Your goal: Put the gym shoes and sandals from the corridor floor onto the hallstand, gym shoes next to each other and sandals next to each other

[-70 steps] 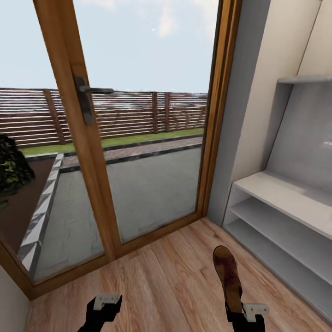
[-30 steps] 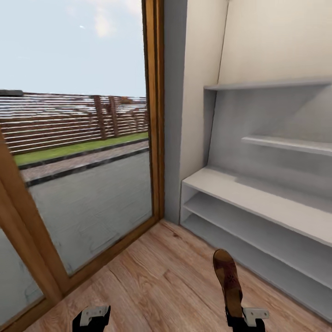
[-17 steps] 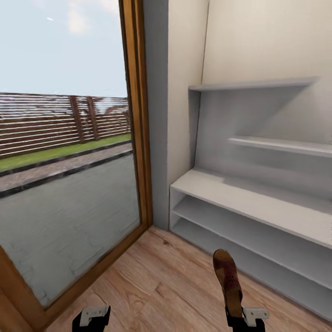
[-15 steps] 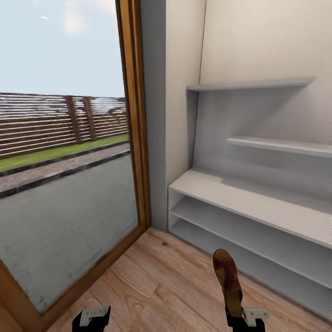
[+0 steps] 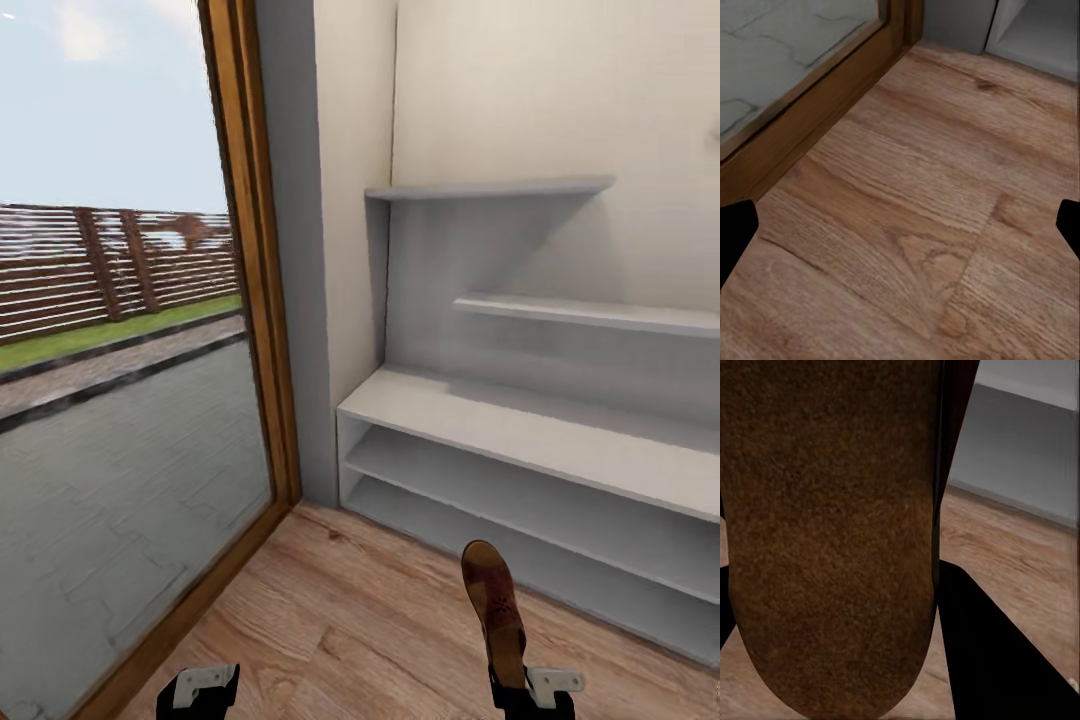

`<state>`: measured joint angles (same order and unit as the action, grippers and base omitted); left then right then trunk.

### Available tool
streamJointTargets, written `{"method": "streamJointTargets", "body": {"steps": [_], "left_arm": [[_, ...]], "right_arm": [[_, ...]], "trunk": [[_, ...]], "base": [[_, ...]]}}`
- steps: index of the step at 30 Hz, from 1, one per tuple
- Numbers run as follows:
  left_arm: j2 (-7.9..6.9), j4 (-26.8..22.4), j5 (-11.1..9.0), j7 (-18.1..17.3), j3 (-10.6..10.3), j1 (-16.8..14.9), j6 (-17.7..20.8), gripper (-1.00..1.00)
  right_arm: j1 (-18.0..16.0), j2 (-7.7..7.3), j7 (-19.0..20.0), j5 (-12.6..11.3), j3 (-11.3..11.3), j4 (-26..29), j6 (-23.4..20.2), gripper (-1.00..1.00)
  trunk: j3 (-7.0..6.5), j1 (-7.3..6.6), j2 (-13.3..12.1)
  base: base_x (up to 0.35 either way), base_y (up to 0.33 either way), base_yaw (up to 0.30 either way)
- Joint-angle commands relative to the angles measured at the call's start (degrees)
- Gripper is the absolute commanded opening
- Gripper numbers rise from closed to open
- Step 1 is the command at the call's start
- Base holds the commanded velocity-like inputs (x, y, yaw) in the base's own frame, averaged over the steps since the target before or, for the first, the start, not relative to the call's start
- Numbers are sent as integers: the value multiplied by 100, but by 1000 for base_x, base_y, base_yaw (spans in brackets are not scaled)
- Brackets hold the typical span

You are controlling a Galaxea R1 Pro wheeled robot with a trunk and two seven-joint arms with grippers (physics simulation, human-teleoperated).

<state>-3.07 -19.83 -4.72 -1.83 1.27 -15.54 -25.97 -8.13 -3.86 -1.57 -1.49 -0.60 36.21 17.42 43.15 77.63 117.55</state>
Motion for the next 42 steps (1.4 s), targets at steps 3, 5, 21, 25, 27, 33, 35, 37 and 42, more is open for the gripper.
{"method": "streamJointTargets", "body": {"steps": [3, 5, 21, 25, 27, 33, 35, 37, 42], "left_arm": [[-1, 4, -49, -19, 1, -2, -16, 100], [-1, 3, -51, -19, 1, -2, -15, 100], [-5, 1, -50, -19, 5, -2, -14, 100], [-7, 3, -48, -19, 5, -2, -14, 100], [-8, 3, -47, -19, 5, -2, -15, 100], [-7, 2, -46, -19, 4, -2, -17, 100], [-9, 5, -46, -19, 5, -2, -15, 100], [-9, 5, -46, -19, 5, -2, -14, 100], [-8, 6, -46, -19, 5, -2, -15, 100]], "right_arm": [[-4, -1, -10, -35, 7, -1, 16, -100], [-4, -1, -10, -35, 7, -1, 16, -100], [-4, -1, -10, -35, 7, 0, 16, -100], [-4, -1, -10, -35, 7, 0, 16, -100], [-4, -1, -10, -35, 7, 0, 16, -100], [-4, -1, -10, -35, 7, 0, 16, -100], [-4, -1, -10, -35, 7, 0, 16, -100], [-4, -1, -10, -35, 7, 0, 16, -100], [-4, -1, -10, -35, 7, 0, 16, -100]], "trunk": [[-4, -1, 2], [-10, -1, 2], [-62, -1, 2], [-77, -1, 2], [-84, -1, 2], [-110, -1, 2], [-119, -1, 2], [-128, -1, 2], [-153, -1, 2]], "base": [[0, 293, -275], [0, 298, -275], [0, 220, -275], [0, 15, -271], [0, 4, -267], [0, 2, -263], [0, 0, -258], [0, 0, -253], [0, 0, -246]]}}
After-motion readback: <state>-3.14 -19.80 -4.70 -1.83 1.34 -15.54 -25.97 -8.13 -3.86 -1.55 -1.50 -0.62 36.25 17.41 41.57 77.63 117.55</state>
